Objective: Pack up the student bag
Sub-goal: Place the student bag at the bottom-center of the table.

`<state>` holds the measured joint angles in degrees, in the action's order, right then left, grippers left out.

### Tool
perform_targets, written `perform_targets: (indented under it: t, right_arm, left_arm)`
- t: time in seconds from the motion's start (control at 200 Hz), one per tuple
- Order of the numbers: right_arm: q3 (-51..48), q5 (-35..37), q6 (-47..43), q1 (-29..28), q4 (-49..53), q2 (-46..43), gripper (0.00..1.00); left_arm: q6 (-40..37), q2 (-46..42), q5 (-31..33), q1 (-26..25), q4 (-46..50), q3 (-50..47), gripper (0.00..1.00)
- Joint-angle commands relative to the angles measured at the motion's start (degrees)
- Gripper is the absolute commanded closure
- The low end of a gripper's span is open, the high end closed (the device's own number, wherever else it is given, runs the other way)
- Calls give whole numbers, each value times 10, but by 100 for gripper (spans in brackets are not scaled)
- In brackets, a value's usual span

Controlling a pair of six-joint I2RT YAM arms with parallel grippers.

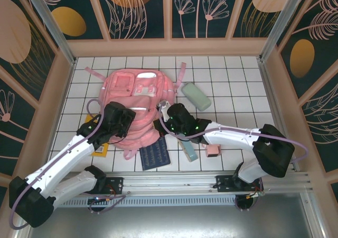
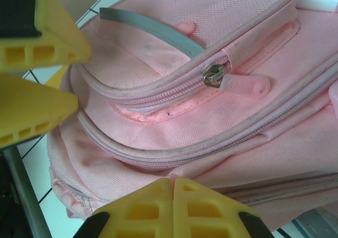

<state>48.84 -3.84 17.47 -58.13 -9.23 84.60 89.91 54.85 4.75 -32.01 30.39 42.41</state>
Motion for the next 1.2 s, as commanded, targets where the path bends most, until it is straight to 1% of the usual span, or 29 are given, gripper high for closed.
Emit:
perform_targets:
  t: [0.0, 0.15, 0.32, 0.44, 0.566, 0.736, 0.966, 1.191]
  right_arm:
    - [-10, 5, -11, -13, -35, 1, 100]
    - [-20, 8, -12, -16, -38, -4, 100]
    - [-20, 14, -12, -17, -41, -2, 100]
    - [-16, 15, -14, -17, -39, 2, 100]
    - [-17, 15, -13, -17, -38, 5, 100]
    - [-15, 19, -13, -17, -34, 10, 100]
    - [-10, 18, -14, -17, -34, 18, 100]
    - [2, 13, -17, -18, -26, 26, 100]
  left_arm:
    - [6, -4, 0, 19, -39, -2, 41]
    - [-3, -2, 4, 35, -37, 2, 43]
    - [2, 15, -21, 43, -54, -19, 46]
    - [8, 18, -24, 44, -63, -29, 47]
    - [11, 14, -21, 44, -63, -31, 48]
    - [24, 4, -37, 44, -47, -38, 48]
    - [31, -34, -22, 44, -29, -51, 47]
    - [36, -32, -35, 44, -40, -66, 47]
